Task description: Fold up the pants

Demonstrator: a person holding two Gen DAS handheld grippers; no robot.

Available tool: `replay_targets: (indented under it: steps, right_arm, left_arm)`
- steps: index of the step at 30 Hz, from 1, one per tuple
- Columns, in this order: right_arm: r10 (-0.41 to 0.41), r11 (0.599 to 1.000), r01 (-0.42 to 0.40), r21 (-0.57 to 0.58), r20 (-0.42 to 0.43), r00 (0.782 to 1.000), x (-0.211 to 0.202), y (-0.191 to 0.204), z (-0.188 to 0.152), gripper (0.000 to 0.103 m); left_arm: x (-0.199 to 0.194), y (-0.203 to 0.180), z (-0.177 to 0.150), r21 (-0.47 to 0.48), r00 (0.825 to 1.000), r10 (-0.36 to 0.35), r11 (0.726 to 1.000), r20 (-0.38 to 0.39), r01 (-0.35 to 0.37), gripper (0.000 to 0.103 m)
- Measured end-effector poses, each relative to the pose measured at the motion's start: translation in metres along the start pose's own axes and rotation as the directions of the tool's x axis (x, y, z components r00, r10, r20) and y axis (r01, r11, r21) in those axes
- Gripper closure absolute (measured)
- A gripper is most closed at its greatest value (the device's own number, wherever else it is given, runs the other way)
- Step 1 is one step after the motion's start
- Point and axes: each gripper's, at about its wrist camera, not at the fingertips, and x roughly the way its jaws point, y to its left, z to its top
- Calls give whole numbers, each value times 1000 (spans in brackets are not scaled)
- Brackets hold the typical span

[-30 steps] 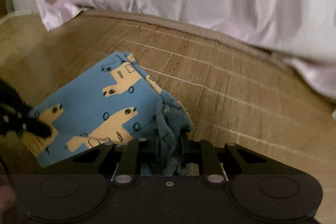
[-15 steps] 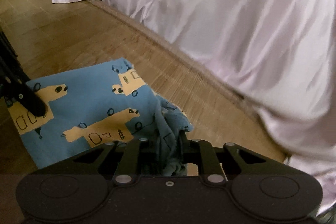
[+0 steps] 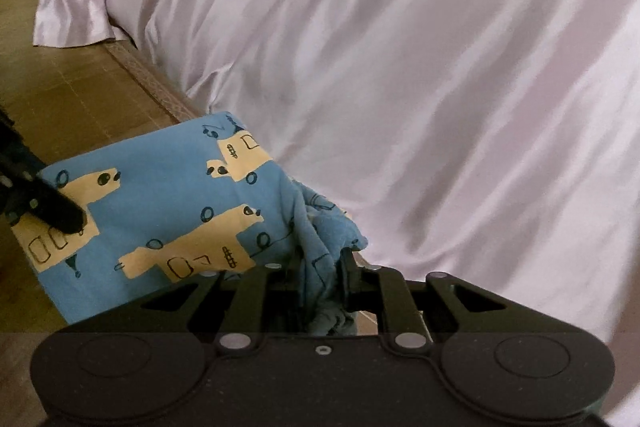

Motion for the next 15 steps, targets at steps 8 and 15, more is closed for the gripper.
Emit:
replay_targets:
  steps: [8,15]
  right_arm:
    - [-2,999,-1,-43,-80,997,69,28,-26,60]
    - [-58,980,54,193,15,998,37,-3,-33,20]
  left_arm:
    - [30,17,-16,27,994,83,996,-67,-81,64]
    - [17,23,-14,-11,992,119,993,-50,-120,29]
